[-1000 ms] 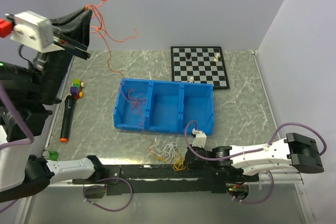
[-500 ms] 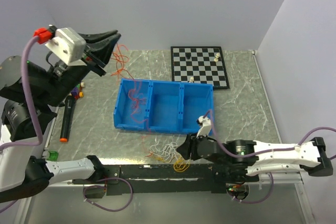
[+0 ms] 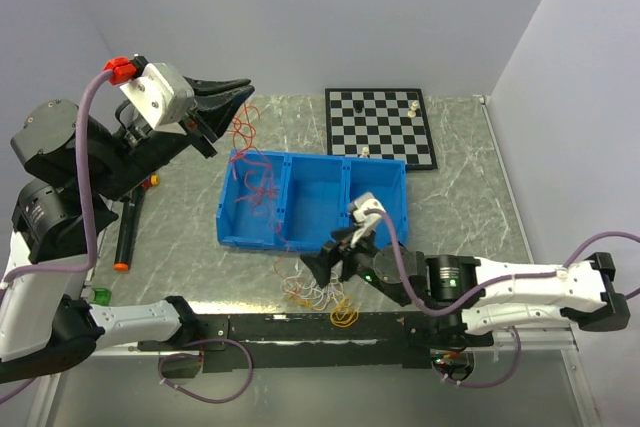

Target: Untangle the cables

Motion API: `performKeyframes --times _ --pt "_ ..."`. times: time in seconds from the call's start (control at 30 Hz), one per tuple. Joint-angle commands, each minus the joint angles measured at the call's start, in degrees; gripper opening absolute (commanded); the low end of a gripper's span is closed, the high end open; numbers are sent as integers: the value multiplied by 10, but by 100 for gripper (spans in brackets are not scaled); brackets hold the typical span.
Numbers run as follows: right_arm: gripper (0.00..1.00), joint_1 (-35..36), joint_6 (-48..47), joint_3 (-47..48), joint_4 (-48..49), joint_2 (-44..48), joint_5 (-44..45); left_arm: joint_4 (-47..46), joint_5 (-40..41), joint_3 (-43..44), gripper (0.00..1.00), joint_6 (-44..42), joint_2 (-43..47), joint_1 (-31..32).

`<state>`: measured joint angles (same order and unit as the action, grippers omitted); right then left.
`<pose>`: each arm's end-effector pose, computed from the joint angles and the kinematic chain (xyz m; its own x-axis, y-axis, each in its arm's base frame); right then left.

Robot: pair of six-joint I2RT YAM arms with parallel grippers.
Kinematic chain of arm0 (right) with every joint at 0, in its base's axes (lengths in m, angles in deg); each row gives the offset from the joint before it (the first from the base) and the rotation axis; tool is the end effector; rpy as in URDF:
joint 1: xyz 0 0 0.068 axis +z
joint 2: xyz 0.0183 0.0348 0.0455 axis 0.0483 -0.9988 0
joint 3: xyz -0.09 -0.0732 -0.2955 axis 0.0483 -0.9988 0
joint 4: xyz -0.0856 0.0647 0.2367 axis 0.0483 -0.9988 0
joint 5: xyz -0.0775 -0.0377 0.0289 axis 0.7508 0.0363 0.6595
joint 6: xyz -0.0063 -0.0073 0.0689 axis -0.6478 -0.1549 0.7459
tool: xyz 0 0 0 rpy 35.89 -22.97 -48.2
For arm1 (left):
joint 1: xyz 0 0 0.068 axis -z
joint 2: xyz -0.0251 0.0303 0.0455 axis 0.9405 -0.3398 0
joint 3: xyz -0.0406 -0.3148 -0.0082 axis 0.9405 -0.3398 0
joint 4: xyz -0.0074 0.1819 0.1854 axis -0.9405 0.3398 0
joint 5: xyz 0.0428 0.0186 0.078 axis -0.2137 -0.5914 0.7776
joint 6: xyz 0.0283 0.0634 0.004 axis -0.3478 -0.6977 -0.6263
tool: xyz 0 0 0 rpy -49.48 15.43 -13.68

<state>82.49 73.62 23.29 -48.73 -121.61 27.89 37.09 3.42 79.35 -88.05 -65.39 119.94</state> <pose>0.0472 0.1759 0.3625 -0.3760 0.0446 -0.9255 -0.6734 0.6730 0.3061 0.0812 -0.0988 0.6481 0.3582 -0.0534 -0.9321 0.7175 0.6545 0.2383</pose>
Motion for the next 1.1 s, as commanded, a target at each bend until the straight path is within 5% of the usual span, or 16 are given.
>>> performKeyframes --times 0.0,0.2,0.53,0.6,0.67,0.8,1.07 --pt "94 3 -201 44 212 -48 33 -7 -11 5 10 11 0 -1" --pt "95 -26 -264 107 258 -132 5 -7 -5 4 10 8 7 -1" --pt "86 -90 -207 140 262 -198 -104 -19 1 -20 9 4 25 -1" --pt "78 -110 -178 146 248 -206 -131 -24 1 -28 9 5 29 -1" --pt "60 -120 -161 150 243 -214 -158 -26 2 -32 9 6 31 -1" --pt "0 -123 -139 154 214 -221 -145 -38 16 -41 7 4 39 -1" --pt "0 -123 -101 68 130 -99 -33 -164 204 -133 1 -41 97 -1"
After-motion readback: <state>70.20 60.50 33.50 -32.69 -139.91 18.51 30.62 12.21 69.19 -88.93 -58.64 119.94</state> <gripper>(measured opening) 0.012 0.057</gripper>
